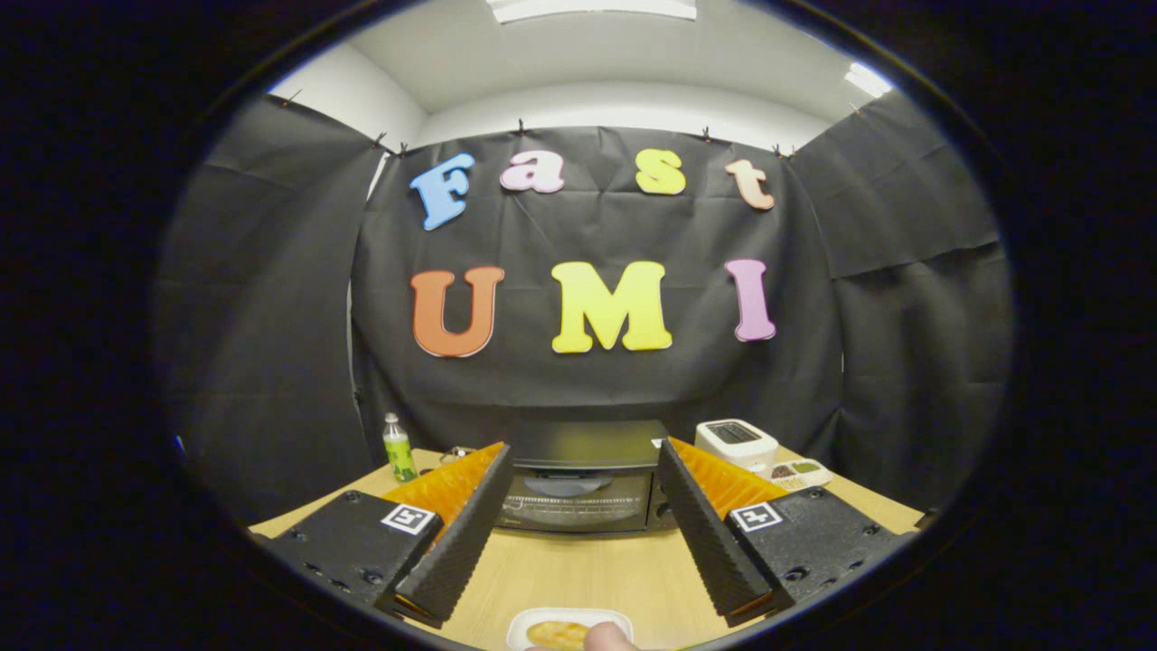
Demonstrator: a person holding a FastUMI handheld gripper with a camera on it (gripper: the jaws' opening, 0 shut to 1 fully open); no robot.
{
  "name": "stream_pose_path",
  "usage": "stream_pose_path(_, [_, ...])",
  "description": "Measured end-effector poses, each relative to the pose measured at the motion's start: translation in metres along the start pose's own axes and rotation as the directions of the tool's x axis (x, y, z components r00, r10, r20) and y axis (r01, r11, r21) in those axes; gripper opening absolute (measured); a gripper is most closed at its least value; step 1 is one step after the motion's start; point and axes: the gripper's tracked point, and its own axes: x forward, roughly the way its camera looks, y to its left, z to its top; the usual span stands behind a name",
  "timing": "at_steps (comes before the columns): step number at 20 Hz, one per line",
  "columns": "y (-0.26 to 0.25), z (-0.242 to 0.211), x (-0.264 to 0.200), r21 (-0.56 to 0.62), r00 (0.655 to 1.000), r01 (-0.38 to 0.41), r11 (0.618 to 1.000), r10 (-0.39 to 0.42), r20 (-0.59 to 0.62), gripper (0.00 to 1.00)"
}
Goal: Open the toaster oven, put the food inside, and close the toaster oven door.
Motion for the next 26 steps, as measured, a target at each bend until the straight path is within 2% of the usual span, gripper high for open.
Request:
stream_pose_path(3, [0.007,-0.027,0.053,-0.049,1.0,-0.008,0.999,0.007,-0.028,1.0])
stream_pose_path(7, [0.015,-0.059,0.123,-0.026,0.996,-0.039,0.999,0.037,-0.079,1.0])
stream_pose_path(11, [0.02,-0.092,0.17,-0.075,0.989,-0.053,0.996,0.043,-0.139,1.0])
stream_pose_path(15, [0.019,-0.101,0.193,-0.012,0.989,-0.036,0.999,0.034,-0.145,1.0])
stream_pose_path(19, [0.02,-0.114,0.21,-0.011,0.984,-0.019,1.0,0.017,-0.179,1.0])
stream_pose_path(20, [0.019,-0.109,0.212,0.001,0.989,-0.01,1.0,0.01,-0.147,1.0])
stream_pose_path(23, [0.02,-0.116,0.21,0.036,0.984,0.001,0.999,0.006,-0.18,1.0])
stream_pose_path(26, [0.021,-0.119,0.199,0.021,0.977,-0.005,1.0,0.009,-0.215,1.0])
